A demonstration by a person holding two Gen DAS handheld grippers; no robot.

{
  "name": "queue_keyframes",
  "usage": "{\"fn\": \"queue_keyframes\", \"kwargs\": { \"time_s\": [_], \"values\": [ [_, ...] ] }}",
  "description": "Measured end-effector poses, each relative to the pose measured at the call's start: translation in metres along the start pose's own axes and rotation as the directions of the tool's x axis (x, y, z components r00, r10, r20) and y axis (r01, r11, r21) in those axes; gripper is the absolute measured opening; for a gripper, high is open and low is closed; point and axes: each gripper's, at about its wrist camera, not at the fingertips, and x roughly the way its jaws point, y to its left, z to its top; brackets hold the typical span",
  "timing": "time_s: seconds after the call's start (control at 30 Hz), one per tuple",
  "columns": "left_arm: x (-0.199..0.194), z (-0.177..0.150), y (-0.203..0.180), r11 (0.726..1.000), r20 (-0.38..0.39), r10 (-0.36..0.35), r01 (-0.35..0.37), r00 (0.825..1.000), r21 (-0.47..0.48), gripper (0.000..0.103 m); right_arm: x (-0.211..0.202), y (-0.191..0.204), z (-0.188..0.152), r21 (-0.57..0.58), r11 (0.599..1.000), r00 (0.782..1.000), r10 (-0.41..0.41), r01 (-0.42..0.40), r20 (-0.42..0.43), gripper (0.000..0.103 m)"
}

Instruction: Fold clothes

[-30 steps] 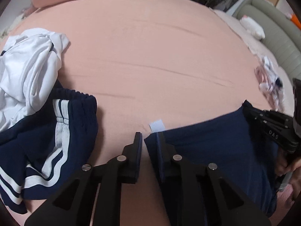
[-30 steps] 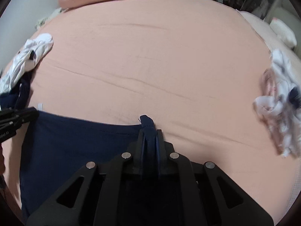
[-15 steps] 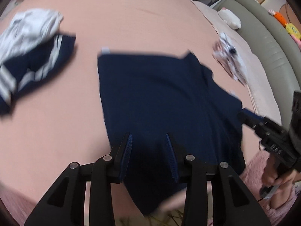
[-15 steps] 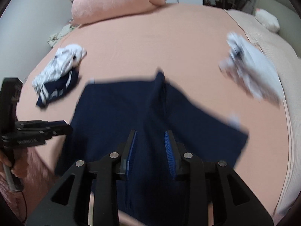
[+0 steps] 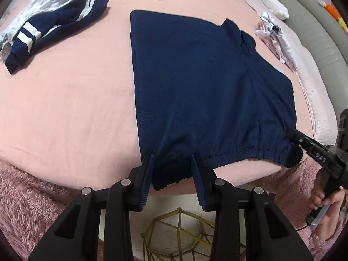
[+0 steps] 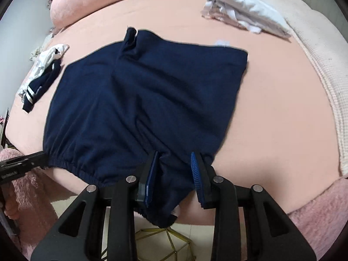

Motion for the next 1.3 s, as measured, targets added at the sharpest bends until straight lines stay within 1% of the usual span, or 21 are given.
{"fn": "queue_keyframes", "kwargs": {
  "time_s": [0.1,0.13,0.17,0.27,0.33,0.43,0.5,0.57,0.63,0.73,0.8,0.83,0.87,0.9,0.97,1.03,1.07,1.13,1.17,1.27,1.3],
  "values": [
    [-0.007,0.018,-0.015,0.997,0.05,-0.052,0.049,0.997,0.053,0.036,-0.018,-0.01,0.012,-0.001,1.0,0.999,0.024,-0.024,0.042,0.033],
    [-0.009,0.028,-0.025,0.995,0.073,-0.068,0.062,0.995,0.084,0.036,-0.023,-0.017,0.022,-0.002,1.0,0.998,0.02,-0.02,0.059,0.038],
    [-0.01,0.038,-0.034,0.991,0.094,-0.085,0.074,0.992,0.115,0.036,-0.026,-0.023,0.031,-0.002,1.0,0.998,0.009,-0.009,0.069,0.041],
    [-0.004,0.075,-0.068,0.976,0.139,-0.128,0.1,0.982,0.196,0.037,-0.022,-0.047,0.063,0.017,0.998,0.994,-0.069,0.068,0.08,0.041],
    [0.006,0.099,-0.089,0.967,0.162,-0.133,0.092,0.978,0.24,0.037,-0.011,-0.065,0.08,0.039,0.993,0.991,-0.11,0.108,0.07,0.041],
    [0.026,0.134,-0.117,0.955,0.188,-0.135,0.078,0.973,0.285,0.037,0.004,-0.09,0.092,0.09,0.988,0.989,-0.131,0.125,0.068,0.041],
    [0.044,0.156,-0.131,0.951,0.181,-0.132,0.074,0.975,0.299,0.037,0.008,-0.103,0.093,0.139,0.984,0.99,-0.12,0.109,0.073,0.041],
    [0.061,0.172,-0.14,0.947,0.171,-0.1,0.041,0.98,0.318,0.037,0.012,-0.115,0.089,0.191,0.979,0.991,-0.097,0.079,0.092,0.041],
    [0.073,0.18,-0.145,0.939,0.163,-0.093,0.032,0.982,0.343,0.037,0.015,-0.123,0.086,0.219,0.974,0.993,-0.081,0.061,0.087,0.041],
    [0.086,0.188,-0.15,0.926,0.168,-0.078,0.009,0.983,0.377,0.036,0.013,-0.118,0.089,0.179,0.98,0.99,-0.1,0.081,0.098,0.041],
    [0.09,0.194,-0.153,0.918,0.18,-0.095,0.016,0.979,0.396,0.036,0.014,-0.116,0.091,0.158,0.981,0.987,-0.126,0.108,0.103,0.041],
    [0.091,0.196,-0.154,0.914,0.188,-0.109,0.025,0.976,0.405,0.036,0.016,-0.117,0.093,0.173,0.979,0.987,-0.126,0.107,0.103,0.041],
    [0.085,0.194,-0.154,0.908,0.203,-0.15,0.054,0.967,0.416,0.036,0.017,-0.119,0.094,0.188,0.977,0.987,-0.126,0.105,0.103,0.041],
    [0.082,0.194,-0.157,0.9,0.213,-0.172,0.066,0.962,0.43,0.036,0.019,-0.121,0.095,0.203,0.974,0.987,-0.126,0.103,0.104,0.041],
    [0.079,0.191,-0.166,0.879,0.207,-0.193,0.075,0.959,0.471,0.036,0.02,-0.121,0.097,0.206,0.971,0.984,-0.146,0.123,0.098,0.041],
    [0.081,0.188,-0.171,0.862,0.184,-0.197,0.08,0.963,0.5,0.036,0.021,-0.118,0.098,0.187,0.969,0.98,-0.179,0.16,0.09,0.041],
    [0.087,0.188,-0.17,0.863,0.167,-0.163,0.059,0.972,0.502,0.036,0.021,-0.115,0.097,0.167,0.966,0.973,-0.213,0.197,0.084,0.042],
    [0.1,0.189,-0.169,0.863,0.134,-0.093,0.013,0.987,0.504,0.036,0.025,-0.109,0.096,0.101,0.936,0.938,-0.343,0.336,0.057,0.042],
    [0.104,0.19,-0.164,0.868,0.131,-0.06,-0.013,0.99,0.497,0.036,0.023,-0.11,0.095,0.104,0.939,0.94,-0.335,0.328,0.057,0.042],
    [0.102,0.193,-0.147,0.888,0.129,-0.064,-0.002,0.99,0.46,0.036,0.018,-0.114,0.093,0.117,0.947,0.95,-0.306,0.298,0.055,0.042],
    [0.099,0.194,-0.143,0.893,0.133,-0.077,0.009,0.988,0.45,0.036,0.015,-0.116,0.092,0.129,0.962,0.967,-0.248,0.239,0.062,0.042]
  ]
}}
